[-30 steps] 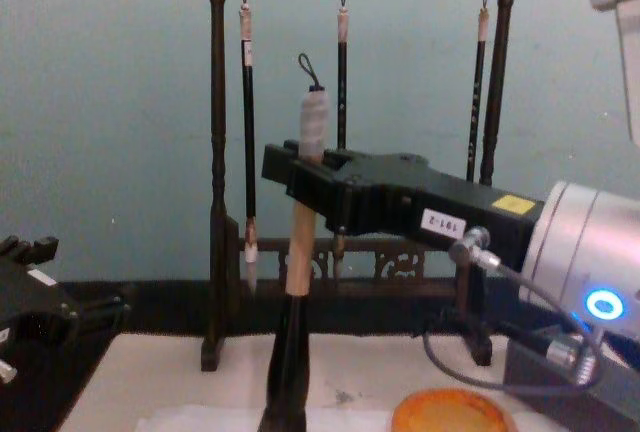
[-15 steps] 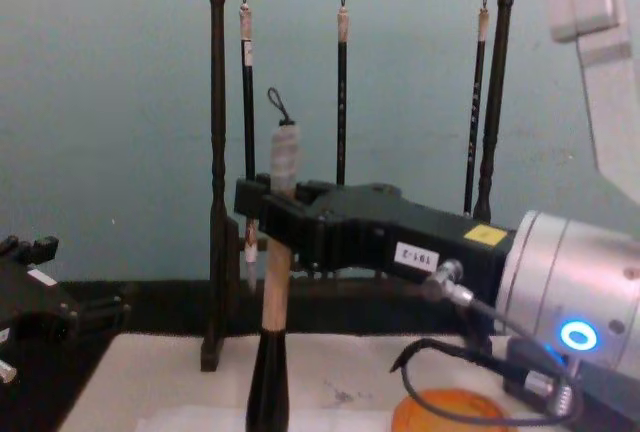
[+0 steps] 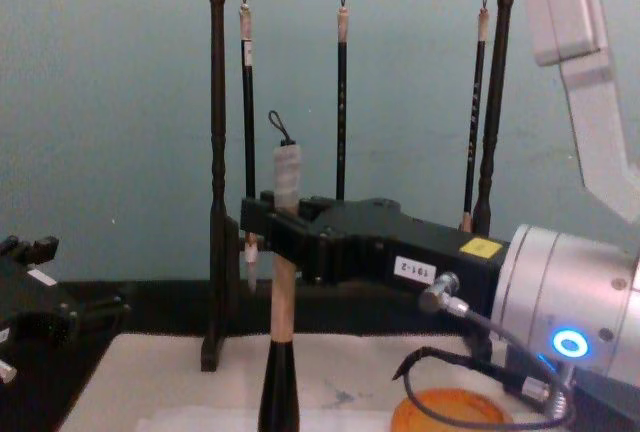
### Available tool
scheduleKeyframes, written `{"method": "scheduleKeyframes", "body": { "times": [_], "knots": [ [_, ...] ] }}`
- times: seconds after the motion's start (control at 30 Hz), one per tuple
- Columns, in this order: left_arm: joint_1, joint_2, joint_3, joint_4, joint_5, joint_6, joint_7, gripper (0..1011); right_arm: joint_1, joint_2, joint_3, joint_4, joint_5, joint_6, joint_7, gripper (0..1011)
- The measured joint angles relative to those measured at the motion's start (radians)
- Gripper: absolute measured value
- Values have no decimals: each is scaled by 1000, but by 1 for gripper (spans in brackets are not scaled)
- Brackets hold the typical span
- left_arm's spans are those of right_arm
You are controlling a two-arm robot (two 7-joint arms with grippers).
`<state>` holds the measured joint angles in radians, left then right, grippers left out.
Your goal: Pick up the brush from the inkstone, write on the paper, then place the brush back to its original position.
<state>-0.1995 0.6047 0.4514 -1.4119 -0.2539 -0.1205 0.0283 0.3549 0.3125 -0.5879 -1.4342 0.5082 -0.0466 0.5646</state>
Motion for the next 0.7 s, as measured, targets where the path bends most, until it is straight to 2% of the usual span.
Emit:
{"method": "scheduleKeyframes", "body": {
  "times": [0.7],
  "knots": [
    [0, 0, 0, 0, 0, 0, 0, 1010, 13, -5, 24, 21, -13, -5, -5, 156]
  ]
}}
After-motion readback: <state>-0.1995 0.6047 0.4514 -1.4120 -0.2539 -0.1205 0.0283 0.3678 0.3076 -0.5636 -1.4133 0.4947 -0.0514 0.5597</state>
